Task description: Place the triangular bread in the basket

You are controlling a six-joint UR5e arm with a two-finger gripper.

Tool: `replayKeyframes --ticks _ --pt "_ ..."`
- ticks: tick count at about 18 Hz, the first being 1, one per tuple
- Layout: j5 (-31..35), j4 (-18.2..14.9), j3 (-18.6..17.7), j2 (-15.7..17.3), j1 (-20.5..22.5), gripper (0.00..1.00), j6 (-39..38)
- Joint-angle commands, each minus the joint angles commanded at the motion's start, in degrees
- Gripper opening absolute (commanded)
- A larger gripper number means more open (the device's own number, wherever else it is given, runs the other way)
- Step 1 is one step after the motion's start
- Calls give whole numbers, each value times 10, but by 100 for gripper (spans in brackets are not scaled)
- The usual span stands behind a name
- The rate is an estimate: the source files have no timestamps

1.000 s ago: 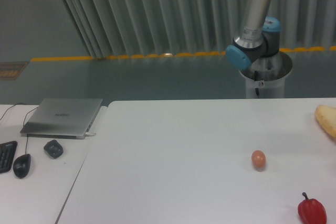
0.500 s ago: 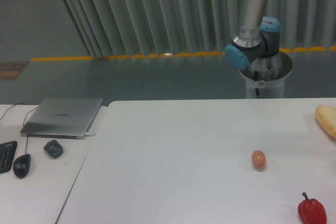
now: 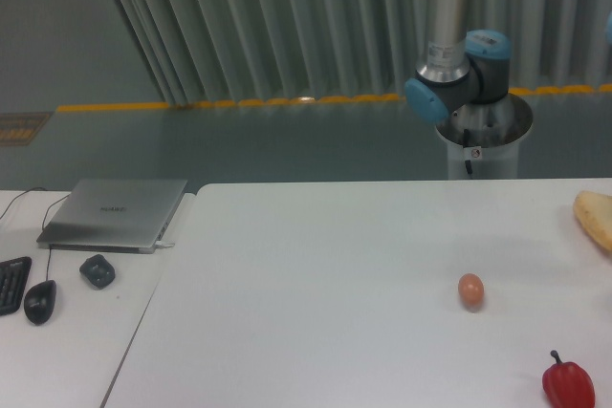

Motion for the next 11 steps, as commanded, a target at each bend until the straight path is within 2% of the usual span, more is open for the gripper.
replayKeyframes --ticks 5,11 --pt "2 0 0 -18 -24 100 -2" --pt "4 0 2 -34 -17 100 3"
